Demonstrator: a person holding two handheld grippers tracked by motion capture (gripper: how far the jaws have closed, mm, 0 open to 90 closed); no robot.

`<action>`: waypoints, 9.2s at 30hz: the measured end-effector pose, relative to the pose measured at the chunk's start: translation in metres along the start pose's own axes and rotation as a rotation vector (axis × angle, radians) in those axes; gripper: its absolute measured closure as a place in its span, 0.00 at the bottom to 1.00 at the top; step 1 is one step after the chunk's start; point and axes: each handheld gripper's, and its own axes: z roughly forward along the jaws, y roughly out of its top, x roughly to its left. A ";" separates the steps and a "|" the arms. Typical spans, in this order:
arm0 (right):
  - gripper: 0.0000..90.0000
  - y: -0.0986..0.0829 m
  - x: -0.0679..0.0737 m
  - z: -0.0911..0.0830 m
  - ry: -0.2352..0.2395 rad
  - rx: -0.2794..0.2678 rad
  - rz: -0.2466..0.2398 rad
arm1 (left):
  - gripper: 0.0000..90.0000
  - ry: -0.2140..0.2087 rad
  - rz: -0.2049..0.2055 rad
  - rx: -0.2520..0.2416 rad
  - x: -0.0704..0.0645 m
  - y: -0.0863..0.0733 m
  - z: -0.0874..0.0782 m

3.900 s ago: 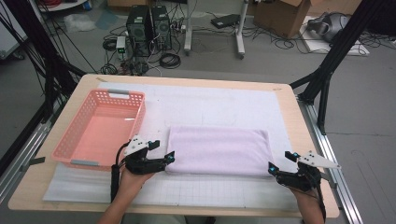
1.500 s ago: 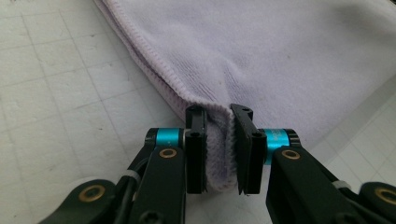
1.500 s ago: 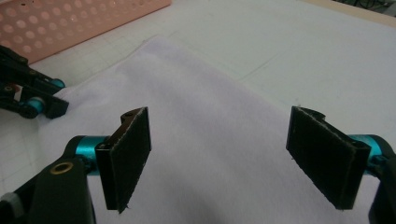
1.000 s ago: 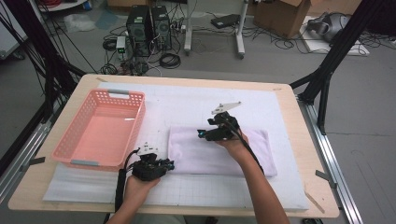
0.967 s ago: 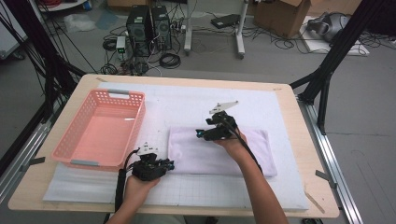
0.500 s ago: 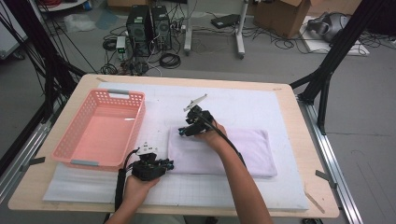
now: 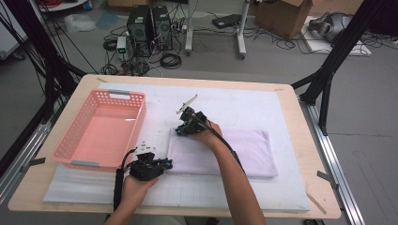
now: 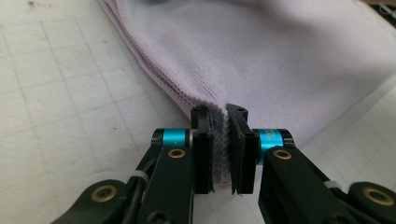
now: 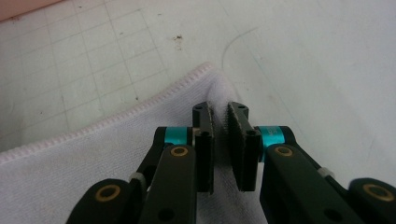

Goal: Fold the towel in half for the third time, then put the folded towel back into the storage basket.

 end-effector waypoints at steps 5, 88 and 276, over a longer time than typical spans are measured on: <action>0.91 0.005 0.004 -0.003 0.006 -0.066 0.003 | 0.90 0.013 0.009 -0.036 0.002 0.007 -0.014; 0.85 -0.154 -0.049 -0.148 -0.320 -0.205 0.198 | 0.49 -0.158 0.188 -0.140 -0.057 0.052 0.038; 0.22 -0.270 0.053 -0.222 -0.494 -0.396 0.347 | 0.19 -0.132 0.218 -0.240 -0.019 0.031 0.031</action>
